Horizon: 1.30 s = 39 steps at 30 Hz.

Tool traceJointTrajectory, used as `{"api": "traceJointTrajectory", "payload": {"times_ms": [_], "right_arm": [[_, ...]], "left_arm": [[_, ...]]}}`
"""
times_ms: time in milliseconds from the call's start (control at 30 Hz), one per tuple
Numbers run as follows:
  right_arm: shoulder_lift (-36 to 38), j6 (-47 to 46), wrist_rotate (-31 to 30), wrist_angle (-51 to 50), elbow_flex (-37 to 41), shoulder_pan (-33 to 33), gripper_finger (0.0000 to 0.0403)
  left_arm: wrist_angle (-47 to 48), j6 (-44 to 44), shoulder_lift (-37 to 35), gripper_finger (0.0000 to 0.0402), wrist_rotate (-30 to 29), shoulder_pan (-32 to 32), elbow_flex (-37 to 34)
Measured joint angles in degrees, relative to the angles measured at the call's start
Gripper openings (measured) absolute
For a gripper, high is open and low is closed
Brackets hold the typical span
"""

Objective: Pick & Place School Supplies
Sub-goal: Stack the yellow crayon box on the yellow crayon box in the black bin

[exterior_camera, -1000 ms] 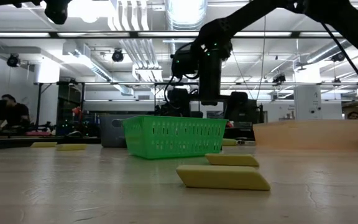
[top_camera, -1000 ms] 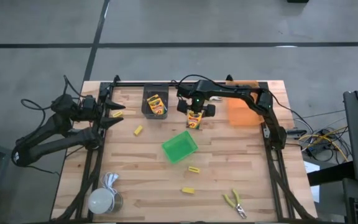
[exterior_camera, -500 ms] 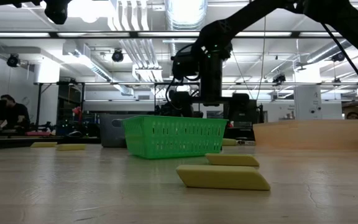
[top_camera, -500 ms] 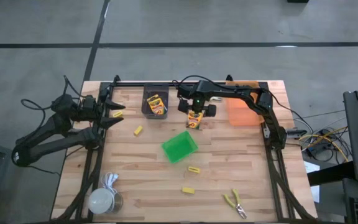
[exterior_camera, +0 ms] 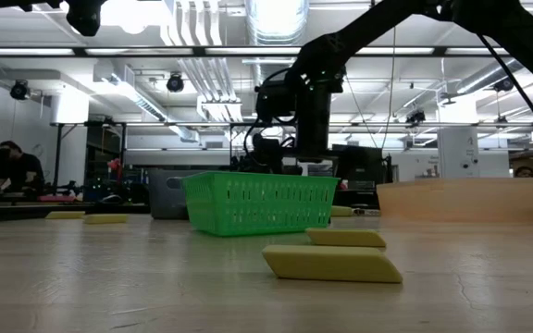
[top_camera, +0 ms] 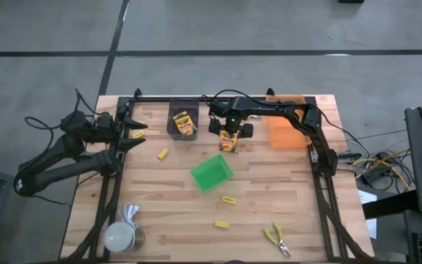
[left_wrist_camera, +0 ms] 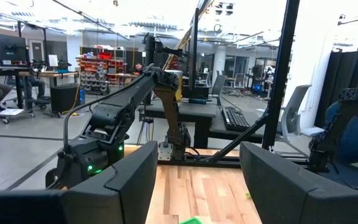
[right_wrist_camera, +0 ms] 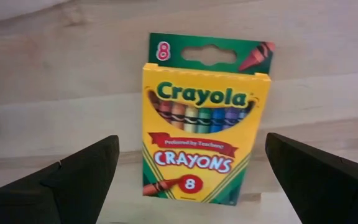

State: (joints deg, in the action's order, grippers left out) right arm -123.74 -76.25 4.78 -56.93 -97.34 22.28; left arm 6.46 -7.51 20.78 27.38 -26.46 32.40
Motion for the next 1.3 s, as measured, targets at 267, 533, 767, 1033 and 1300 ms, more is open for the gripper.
{"api": "traceJointTrajectory", "payload": {"times_ms": [267,533,767,1033,1300], "right_arm": [[0.0,0.2,0.0,0.6,1.1,0.0,0.04],[0.0,-0.5,-0.2,1.8,1.9,0.0,0.04],[0.0,-0.8,-0.3,2.8,3.4,0.0,0.04],[0.0,-2.9,-0.3,5.3,4.9,0.0,0.04],[0.0,-2.9,-0.4,6.2,5.0,0.0,0.04]], "left_arm": [[0.0,0.0,0.0,0.0234,0.0,0.0,0.0],[0.0,0.0,0.0,0.0234,0.0,0.0,0.0],[0.0,0.0,0.0,0.0234,0.0,0.0,0.0],[0.0,0.0,0.0,0.0234,0.0,0.0,0.0],[0.0,0.0,0.0,0.0234,0.0,0.0,0.0]]}}
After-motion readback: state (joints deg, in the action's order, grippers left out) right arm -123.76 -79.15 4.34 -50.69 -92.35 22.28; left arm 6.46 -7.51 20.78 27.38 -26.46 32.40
